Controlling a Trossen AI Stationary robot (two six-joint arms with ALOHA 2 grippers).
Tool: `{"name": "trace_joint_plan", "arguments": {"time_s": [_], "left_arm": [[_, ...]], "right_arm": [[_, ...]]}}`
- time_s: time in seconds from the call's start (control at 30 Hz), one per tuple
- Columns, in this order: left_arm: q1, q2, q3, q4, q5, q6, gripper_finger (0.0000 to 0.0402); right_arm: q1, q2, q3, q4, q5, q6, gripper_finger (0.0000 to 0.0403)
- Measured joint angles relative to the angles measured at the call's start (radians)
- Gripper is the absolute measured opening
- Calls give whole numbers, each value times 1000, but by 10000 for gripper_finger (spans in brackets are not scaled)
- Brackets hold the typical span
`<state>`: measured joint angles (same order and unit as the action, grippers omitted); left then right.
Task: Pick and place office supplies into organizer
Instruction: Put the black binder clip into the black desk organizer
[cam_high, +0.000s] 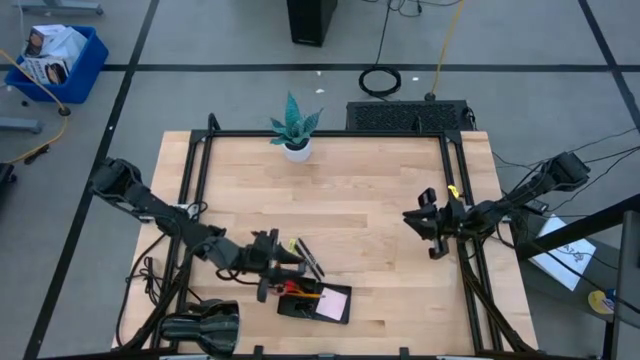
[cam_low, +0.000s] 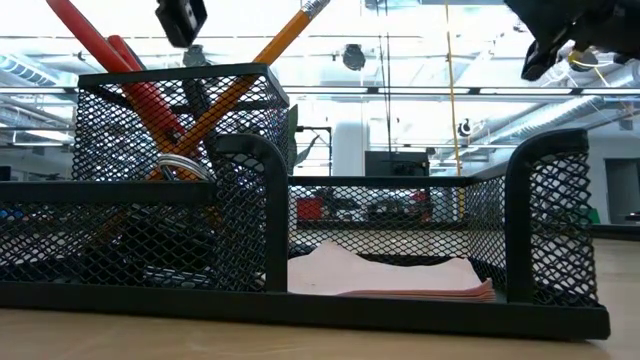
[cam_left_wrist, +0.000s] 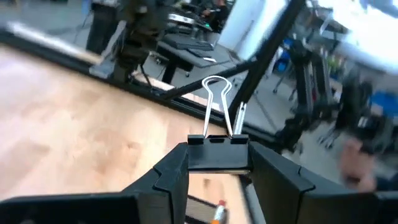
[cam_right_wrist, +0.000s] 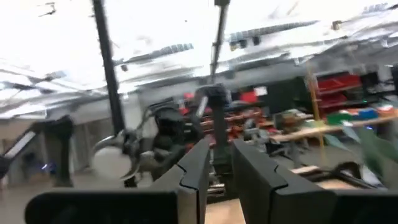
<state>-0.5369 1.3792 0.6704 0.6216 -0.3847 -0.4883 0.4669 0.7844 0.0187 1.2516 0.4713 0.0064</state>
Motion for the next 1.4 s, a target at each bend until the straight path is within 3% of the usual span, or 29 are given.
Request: {"name": "trace_joint_plan", "arguments": {"time_s": [0.17,0.3,0.47,0.73,0.8,1.0,1.2,1.4], "left_arm": [[25,0,0,-23,16,-236,147],[38,0,0,-26,83,-352,147],[39,0,0,-19,119,-411,147],[38,1,0,-20,135,-492,147],[38,1,0,-17,149,-504,147],[38,1,0,-19,150,-516,147],[38,1,0,-25,151,-516,147],[38,1,0,-28,173,-511,147]], "right_arm": [[-3,22,61,-256,22,23,64],[-6,100,166,-431,27,-56,64],[-10,242,255,-386,21,-117,64],[-16,430,421,-391,-188,-408,64],[-15,492,469,-406,-190,-491,65],[-28,624,603,-415,-213,-642,103],[-67,669,677,-412,-268,-663,164],[-127,719,761,-495,-406,-570,182]]}}
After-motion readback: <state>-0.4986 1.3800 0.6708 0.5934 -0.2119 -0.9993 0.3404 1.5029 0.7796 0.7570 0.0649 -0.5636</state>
